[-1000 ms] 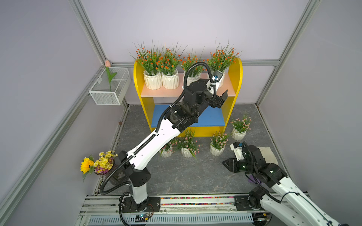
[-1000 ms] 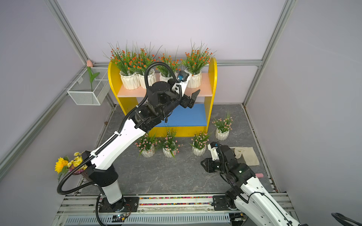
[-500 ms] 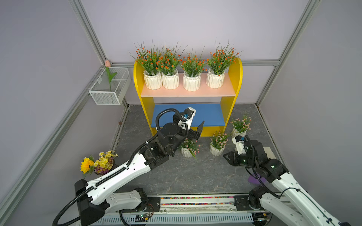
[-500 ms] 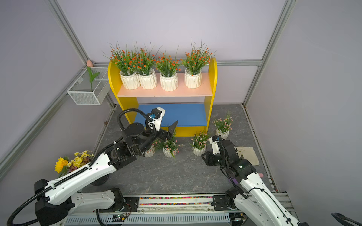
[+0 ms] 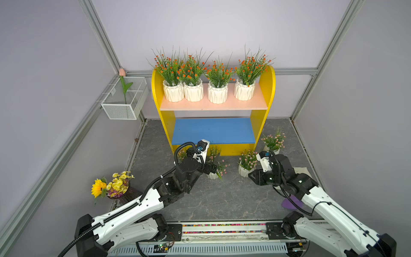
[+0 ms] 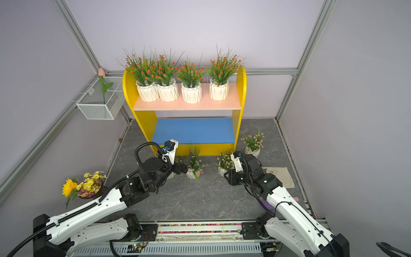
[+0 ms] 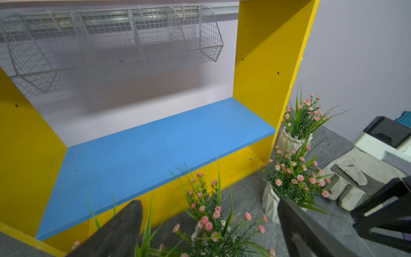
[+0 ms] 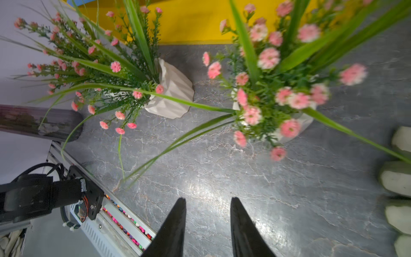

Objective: Place the baby's breath potted plants on the rack by color
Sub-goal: Pick up the baby's breath potted plant from the center of the board.

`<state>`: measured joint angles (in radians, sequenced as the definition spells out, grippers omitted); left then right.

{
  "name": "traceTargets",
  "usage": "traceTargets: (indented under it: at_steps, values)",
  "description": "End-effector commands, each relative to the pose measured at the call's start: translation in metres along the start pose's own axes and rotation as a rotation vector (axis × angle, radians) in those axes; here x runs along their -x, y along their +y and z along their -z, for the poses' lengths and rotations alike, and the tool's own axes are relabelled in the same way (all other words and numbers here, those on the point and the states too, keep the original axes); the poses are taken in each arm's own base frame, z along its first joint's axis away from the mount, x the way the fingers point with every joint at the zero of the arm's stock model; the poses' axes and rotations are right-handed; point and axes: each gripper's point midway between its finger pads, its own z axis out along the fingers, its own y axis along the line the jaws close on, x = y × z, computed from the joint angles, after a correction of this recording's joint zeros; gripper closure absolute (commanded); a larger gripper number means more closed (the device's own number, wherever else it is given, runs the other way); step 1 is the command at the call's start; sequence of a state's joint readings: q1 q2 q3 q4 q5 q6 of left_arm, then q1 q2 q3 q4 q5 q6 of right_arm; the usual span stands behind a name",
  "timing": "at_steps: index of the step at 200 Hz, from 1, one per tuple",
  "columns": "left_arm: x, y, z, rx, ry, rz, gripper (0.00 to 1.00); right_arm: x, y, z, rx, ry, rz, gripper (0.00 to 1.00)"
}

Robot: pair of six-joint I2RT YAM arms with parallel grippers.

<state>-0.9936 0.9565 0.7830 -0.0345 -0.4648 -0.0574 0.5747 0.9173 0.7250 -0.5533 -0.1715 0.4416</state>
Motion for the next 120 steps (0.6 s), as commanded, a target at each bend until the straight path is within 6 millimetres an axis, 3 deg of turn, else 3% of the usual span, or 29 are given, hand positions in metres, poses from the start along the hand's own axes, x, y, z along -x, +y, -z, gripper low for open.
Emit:
traceTargets:
  at_steps: [1, 27, 69, 120]
  values:
    - [-0.01, 0.025, 0.009, 0.081, 0.022, 0.087, 0.01, 0.009, 0.024, -0.012, 0.057, -0.014, 0.037, 0.64]
    - [-0.025, 0.052, 0.015, 0.117, 0.071, 0.177, 0.02, 0.002, 0.044, -0.035, 0.098, 0.026, 0.068, 0.65]
    - [-0.03, 0.067, 0.024, 0.177, 0.085, 0.164, 0.02, 0.004, 0.062, -0.068, 0.125, 0.057, 0.095, 0.66]
    - [-0.027, 0.064, 0.022, 0.161, 0.103, 0.148, 0.02, 0.024, 0.066, -0.103, 0.094, 0.059, 0.117, 0.67]
